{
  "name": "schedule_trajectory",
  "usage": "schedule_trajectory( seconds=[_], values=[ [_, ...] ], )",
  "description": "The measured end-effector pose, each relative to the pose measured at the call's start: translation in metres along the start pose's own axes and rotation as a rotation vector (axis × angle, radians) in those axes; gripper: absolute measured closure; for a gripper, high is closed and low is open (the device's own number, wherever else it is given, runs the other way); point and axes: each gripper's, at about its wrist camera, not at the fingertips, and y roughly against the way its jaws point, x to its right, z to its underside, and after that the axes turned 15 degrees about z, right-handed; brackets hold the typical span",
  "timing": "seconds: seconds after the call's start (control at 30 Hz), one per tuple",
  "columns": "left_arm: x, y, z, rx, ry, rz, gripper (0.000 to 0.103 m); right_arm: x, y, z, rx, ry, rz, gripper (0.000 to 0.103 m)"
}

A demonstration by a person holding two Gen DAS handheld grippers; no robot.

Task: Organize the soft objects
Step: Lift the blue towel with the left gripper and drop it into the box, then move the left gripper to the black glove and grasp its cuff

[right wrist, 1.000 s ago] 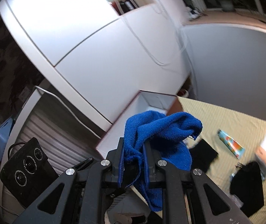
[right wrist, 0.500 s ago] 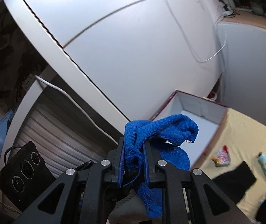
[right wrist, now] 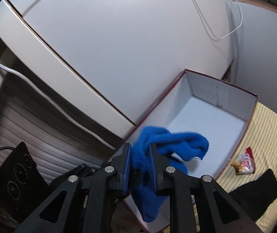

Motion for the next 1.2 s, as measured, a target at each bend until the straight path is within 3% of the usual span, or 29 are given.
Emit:
schedule_trajectory(
  seconds=[0.03, 0.1, 0.37, 0.6, 0.8, 0.93, 1.2],
  values=[
    [-0.004, -0.006, -0.004, -0.005, 0.010, -0.007, 0.057, 0.000, 0.001, 0.001, 0.001, 0.000, 0.011, 0.064],
    [-0.013, -0.003, 0.002, -0.003, 0.044, -0.027, 0.037, 0.005, 0.005, 0.002, 0.014, -0.011, 0.035, 0.045],
    [-0.016, 0.007, 0.018, 0.015, 0.069, -0.019, 0.036, 0.033, 0.050, 0.022, 0.083, -0.021, 0.065, 0.041],
    [0.007, 0.005, 0.020, 0.010, 0.037, 0.040, 0.036, 0.081, 0.108, 0.068, 0.159, -0.067, 0.140, 0.040],
    [0.034, 0.010, 0.032, 0.013, -0.005, 0.095, 0.036, 0.142, 0.169, 0.131, 0.234, -0.168, 0.207, 0.040],
    [0.050, 0.010, 0.043, -0.004, -0.022, 0.130, 0.036, 0.185, 0.204, 0.184, 0.286, -0.252, 0.301, 0.040],
    [0.083, -0.013, 0.071, -0.077, -0.031, 0.214, 0.036, 0.252, 0.221, 0.260, 0.281, -0.442, 0.334, 0.040]
  ],
)
